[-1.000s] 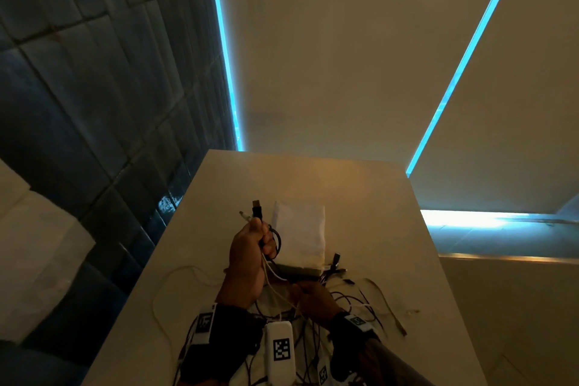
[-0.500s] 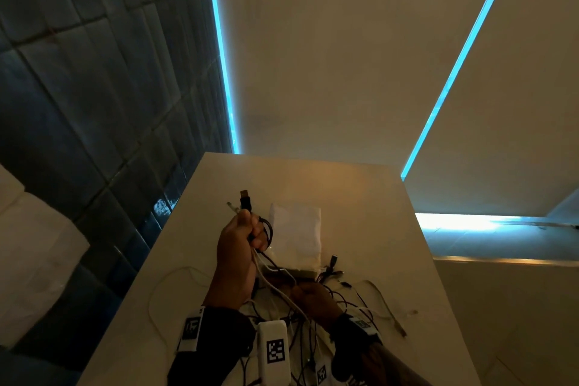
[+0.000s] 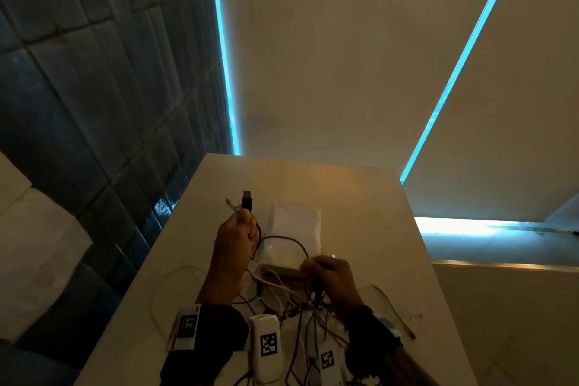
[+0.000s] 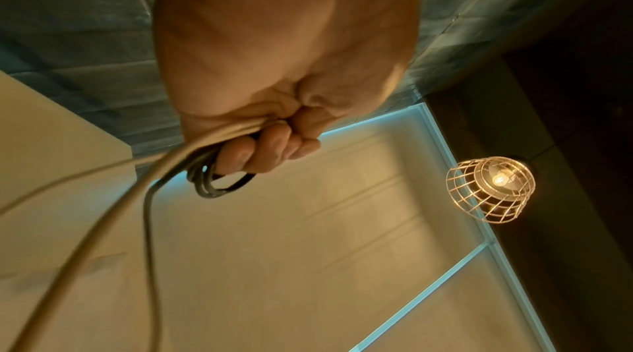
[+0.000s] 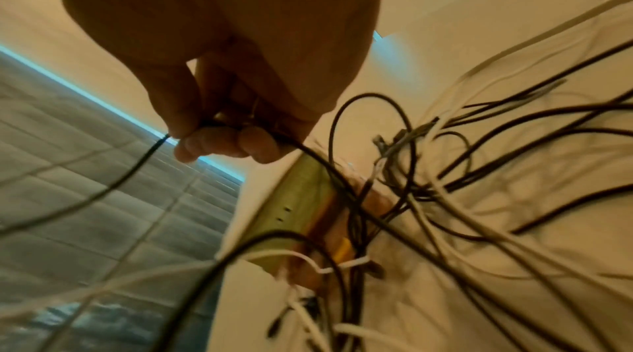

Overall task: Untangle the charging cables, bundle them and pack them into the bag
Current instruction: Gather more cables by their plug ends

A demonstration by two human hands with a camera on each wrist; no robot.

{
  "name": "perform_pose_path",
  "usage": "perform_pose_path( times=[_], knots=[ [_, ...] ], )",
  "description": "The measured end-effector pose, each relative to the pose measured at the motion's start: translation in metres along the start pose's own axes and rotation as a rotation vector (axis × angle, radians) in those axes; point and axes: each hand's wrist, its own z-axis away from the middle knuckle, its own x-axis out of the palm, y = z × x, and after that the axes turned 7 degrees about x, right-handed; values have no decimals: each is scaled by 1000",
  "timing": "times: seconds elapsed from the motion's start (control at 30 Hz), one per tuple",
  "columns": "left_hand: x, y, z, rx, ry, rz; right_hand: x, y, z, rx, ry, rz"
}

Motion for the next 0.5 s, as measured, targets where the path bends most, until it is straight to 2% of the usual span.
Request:
perform_pose_path(
  times=[0.1, 0.23, 0.33, 0.5],
  knots=[
    [4, -12, 0, -69, 12, -117, 5, -24, 6, -90, -26, -75],
    [16, -19, 6, -163, -2, -218, 13, -46, 16, -230, -130, -30],
    [23, -17, 11, -198, 15, -86, 20, -50, 18, -254, -225, 13],
    [22, -10, 13, -167, 35, 335, 19, -39, 17, -206, -295, 26]
  ],
)
